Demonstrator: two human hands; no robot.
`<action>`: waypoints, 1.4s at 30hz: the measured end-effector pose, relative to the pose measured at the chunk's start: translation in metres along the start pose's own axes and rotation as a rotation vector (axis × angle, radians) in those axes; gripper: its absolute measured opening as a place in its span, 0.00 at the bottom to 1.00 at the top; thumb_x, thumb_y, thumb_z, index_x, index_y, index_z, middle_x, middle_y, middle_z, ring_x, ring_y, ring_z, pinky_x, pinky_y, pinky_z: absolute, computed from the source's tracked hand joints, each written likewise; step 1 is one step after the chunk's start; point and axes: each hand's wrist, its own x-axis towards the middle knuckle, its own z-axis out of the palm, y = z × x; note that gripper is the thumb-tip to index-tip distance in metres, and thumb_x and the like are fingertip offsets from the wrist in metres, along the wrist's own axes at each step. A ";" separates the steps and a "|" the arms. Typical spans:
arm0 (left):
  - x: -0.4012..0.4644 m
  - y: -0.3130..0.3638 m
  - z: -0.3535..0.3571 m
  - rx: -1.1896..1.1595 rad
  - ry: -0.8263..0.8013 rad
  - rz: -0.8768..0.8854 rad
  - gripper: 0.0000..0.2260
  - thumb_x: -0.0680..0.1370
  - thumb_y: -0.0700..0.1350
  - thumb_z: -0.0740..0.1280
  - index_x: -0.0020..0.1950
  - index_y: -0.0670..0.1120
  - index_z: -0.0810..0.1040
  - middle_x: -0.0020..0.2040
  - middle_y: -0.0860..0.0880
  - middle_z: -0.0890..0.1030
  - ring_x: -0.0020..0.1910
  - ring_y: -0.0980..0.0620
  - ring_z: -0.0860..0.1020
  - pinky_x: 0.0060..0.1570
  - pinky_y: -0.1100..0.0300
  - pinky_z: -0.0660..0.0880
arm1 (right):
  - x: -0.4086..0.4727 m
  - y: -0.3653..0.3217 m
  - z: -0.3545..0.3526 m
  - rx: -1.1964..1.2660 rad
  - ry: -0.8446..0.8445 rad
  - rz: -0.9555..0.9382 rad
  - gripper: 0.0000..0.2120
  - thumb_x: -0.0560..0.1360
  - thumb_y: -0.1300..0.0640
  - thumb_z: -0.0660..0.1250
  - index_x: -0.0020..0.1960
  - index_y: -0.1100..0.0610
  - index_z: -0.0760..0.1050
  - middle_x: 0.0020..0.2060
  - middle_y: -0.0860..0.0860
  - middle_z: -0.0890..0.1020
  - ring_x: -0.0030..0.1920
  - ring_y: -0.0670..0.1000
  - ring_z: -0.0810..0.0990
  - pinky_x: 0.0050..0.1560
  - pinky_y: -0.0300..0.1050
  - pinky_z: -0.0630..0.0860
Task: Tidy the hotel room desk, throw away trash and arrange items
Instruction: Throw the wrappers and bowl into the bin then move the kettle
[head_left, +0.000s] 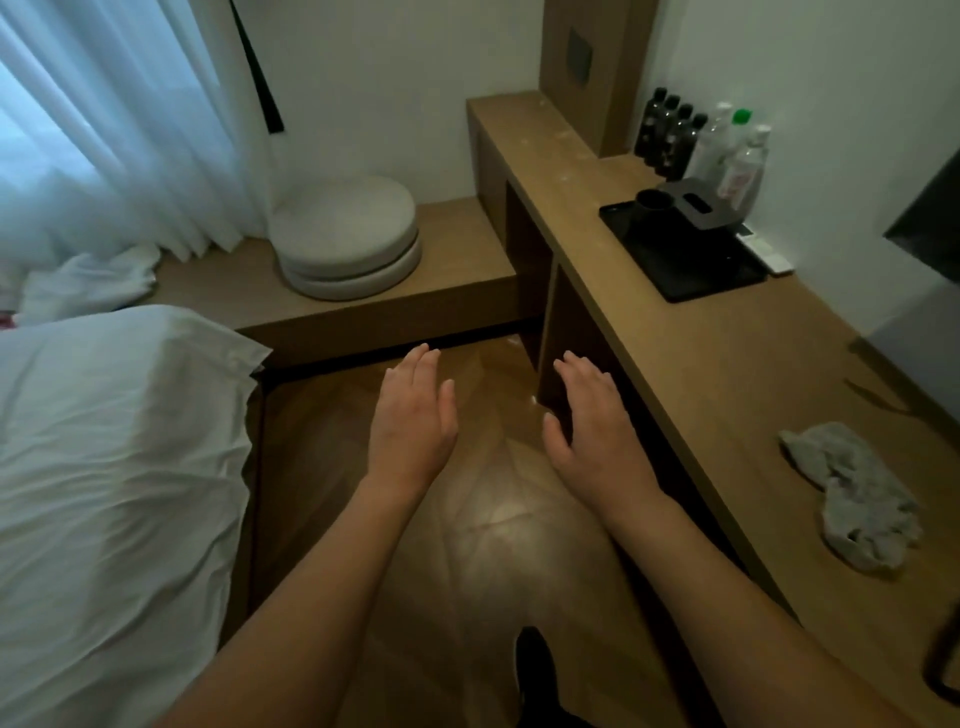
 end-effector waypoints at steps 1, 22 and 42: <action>0.018 0.000 0.003 0.012 0.006 0.002 0.19 0.84 0.45 0.62 0.74 0.40 0.70 0.73 0.42 0.72 0.75 0.46 0.68 0.75 0.43 0.65 | 0.019 0.003 -0.001 0.010 0.000 -0.008 0.28 0.81 0.55 0.62 0.78 0.55 0.58 0.78 0.50 0.61 0.79 0.47 0.53 0.77 0.44 0.45; 0.377 -0.151 0.021 0.039 0.081 -0.023 0.19 0.84 0.45 0.62 0.74 0.41 0.71 0.72 0.43 0.74 0.73 0.46 0.70 0.74 0.44 0.66 | 0.403 -0.045 0.105 0.030 -0.011 -0.080 0.28 0.81 0.55 0.63 0.78 0.53 0.58 0.77 0.49 0.61 0.78 0.45 0.54 0.75 0.40 0.45; 0.731 -0.237 0.100 -0.001 0.013 0.009 0.19 0.84 0.44 0.60 0.74 0.40 0.70 0.72 0.42 0.73 0.72 0.45 0.70 0.74 0.44 0.66 | 0.753 -0.016 0.173 0.054 -0.062 0.010 0.28 0.81 0.53 0.61 0.79 0.52 0.57 0.78 0.48 0.59 0.78 0.45 0.52 0.77 0.40 0.45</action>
